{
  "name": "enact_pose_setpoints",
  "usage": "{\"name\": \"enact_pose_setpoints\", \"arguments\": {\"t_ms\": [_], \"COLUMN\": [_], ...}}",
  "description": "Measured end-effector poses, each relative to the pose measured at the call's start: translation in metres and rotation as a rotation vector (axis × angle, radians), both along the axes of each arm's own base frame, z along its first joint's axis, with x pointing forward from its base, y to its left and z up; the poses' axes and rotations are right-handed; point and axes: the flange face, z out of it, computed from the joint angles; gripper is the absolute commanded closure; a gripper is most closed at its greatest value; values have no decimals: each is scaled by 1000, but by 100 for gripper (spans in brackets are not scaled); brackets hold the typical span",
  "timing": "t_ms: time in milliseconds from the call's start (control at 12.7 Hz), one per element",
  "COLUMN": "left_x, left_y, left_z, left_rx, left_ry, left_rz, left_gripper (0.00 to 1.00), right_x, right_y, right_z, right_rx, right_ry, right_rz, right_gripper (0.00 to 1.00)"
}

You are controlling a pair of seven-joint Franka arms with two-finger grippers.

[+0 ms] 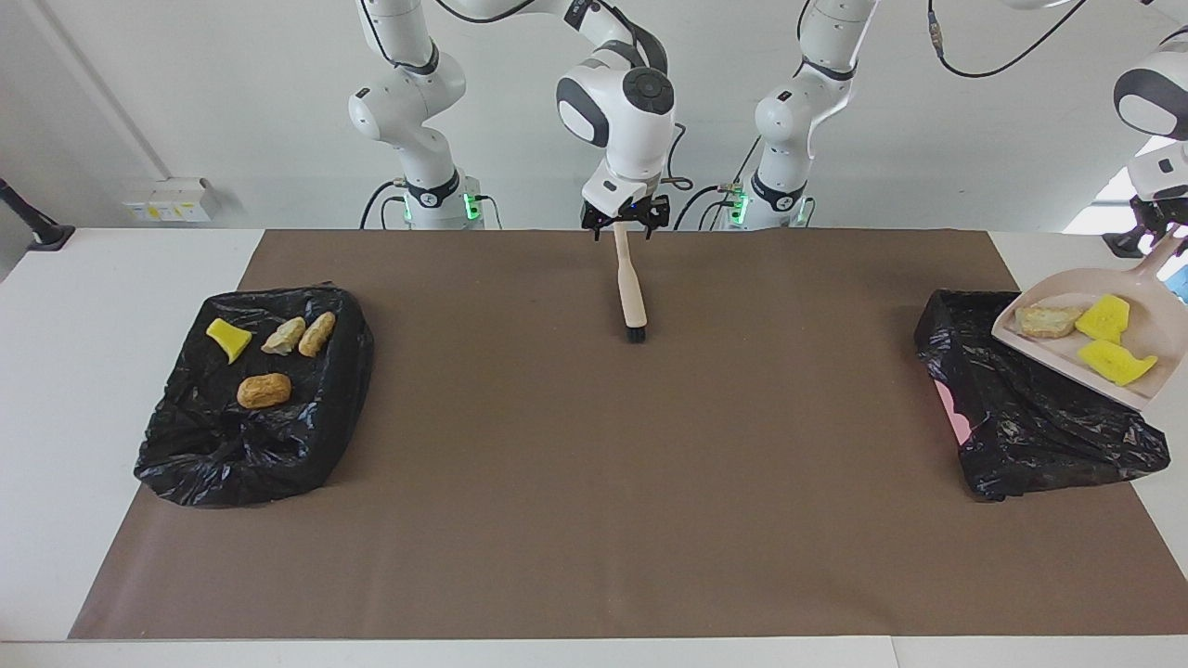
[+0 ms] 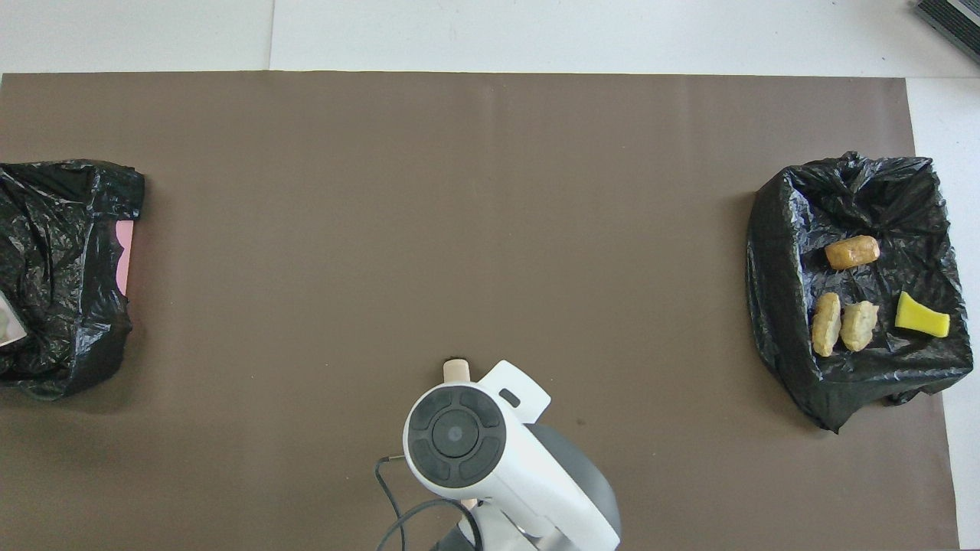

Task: Sweep and dump trash in bin
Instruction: 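Tip the dustpan into the bag while the right gripper sets down the brush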

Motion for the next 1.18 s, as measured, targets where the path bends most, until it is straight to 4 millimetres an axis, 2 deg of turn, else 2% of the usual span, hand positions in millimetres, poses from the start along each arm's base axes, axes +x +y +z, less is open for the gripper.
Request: {"name": "enact_pose_setpoints", "arguments": {"t_ms": [394,551,866,1023,1181], "left_x": [29,39,61,80,92], "left_y": [-36,-51,-79,-105,-129], "left_z": [14,20,37,45,43], "left_rx": [224,297,371,396,401], "left_ry": [105,129,168,190,207], "left_rz": [-165,-220,-253,-265,-285], "left_gripper": [100,100,100,100,100], "right_x": [63,86,124,143,157], "right_y": [-55,-84,-156,-201,-244], "right_z": [77,104,144,162,174], "right_rx": [44,55,21,36,43], "right_ry": [-29,-55,-94,-113,-129], "right_rz": [59,87,158,165,143], "right_gripper": [0,0,0,0,0]}}
